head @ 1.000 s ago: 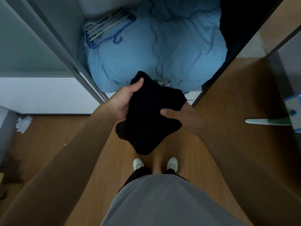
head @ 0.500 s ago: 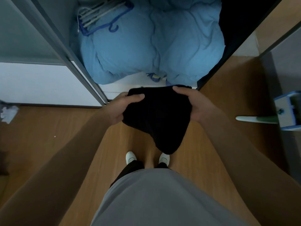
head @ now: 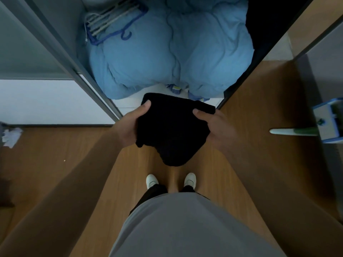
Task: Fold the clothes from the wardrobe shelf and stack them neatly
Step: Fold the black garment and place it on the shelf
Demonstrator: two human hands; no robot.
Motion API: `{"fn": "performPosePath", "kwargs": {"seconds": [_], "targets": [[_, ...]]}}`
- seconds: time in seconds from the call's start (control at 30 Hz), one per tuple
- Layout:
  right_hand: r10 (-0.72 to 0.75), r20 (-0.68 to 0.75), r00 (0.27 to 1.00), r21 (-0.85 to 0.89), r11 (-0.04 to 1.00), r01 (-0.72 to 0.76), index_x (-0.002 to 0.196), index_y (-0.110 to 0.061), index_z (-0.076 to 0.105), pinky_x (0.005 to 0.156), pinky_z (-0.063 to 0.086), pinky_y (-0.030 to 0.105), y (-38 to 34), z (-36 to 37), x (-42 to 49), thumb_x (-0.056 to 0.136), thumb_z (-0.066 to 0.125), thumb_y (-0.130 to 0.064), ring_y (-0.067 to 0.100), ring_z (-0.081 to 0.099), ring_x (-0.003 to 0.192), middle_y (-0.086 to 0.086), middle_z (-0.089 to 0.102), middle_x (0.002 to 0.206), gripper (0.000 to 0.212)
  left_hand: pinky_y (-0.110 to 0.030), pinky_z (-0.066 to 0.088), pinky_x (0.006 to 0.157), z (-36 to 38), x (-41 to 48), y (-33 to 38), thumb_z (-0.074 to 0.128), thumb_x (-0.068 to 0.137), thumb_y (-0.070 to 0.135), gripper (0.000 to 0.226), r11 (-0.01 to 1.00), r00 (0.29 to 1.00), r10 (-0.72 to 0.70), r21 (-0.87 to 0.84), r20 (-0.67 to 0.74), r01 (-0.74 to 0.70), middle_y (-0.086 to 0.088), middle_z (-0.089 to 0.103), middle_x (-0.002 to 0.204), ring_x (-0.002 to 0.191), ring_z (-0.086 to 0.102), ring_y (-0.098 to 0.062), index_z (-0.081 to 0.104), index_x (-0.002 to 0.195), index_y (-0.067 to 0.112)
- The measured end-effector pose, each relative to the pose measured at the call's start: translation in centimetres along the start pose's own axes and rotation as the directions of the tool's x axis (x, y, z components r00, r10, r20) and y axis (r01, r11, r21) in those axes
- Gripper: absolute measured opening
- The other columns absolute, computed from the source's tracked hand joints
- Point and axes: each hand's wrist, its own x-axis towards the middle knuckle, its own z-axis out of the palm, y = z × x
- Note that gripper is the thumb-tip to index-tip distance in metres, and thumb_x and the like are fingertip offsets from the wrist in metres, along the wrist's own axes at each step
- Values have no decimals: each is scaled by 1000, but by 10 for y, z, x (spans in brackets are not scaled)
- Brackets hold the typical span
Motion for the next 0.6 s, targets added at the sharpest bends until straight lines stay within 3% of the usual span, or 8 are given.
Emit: {"fn": "performPosePath", "kwargs": {"seconds": [0.1, 0.23, 0.33, 0.47, 0.6], "targets": [[62, 25, 998, -13, 998, -62, 107, -7, 71, 82, 60, 33, -6, 1, 2, 94, 65, -7, 23, 73, 96, 10, 76, 104, 15, -28, 58, 76, -2, -2, -9, 89, 61, 49, 78, 995, 999, -51, 87, -15, 52, -10, 73, 113, 105, 70, -22, 63, 124, 12], [91, -46, 995, -17, 996, -92, 111, -7, 73, 85, 60, 34, -14, -2, 11, 93, 68, -19, 22, 74, 95, 10, 76, 106, 22, -27, 58, 69, 22, 5, -5, 72, 86, 28, 36, 996, 982, 74, 67, -174, -63, -12, 74, 102, 92, 74, -22, 67, 115, 7], [61, -58, 996, -188, 980, -71, 116, -12, 71, 84, 57, 30, -8, -6, 14, 90, 71, -38, 19, 73, 99, 6, 76, 107, 37, -29, 58, 70, 38, 12, 2, 68, 92, 27, 33, 993, 952, 99, -30, -291, -113, -13, 75, 102, 91, 74, -24, 68, 116, 5], [-34, -19, 999, -353, 935, 25, 120, -13, 69, 82, 55, 26, 12, -11, 12, 94, 67, -31, 16, 73, 99, 1, 77, 105, 31, -28, 58, 70, 40, 4, 12, 64, 93, 37, 40, 987, 982, 4, -159, -189, -35, -8, 75, 101, 89, 74, -20, 66, 120, 8], [-84, -47, 995, -208, 975, 72, 122, -12, 68, 93, 53, 31, 6, -11, 14, 100, 58, -26, 18, 71, 105, 3, 76, 111, 28, -28, 58, 71, 28, -6, 19, 63, 93, 32, 39, 998, 991, 49, -22, -121, -52, -8, 73, 105, 96, 73, -21, 61, 125, 9]]}}
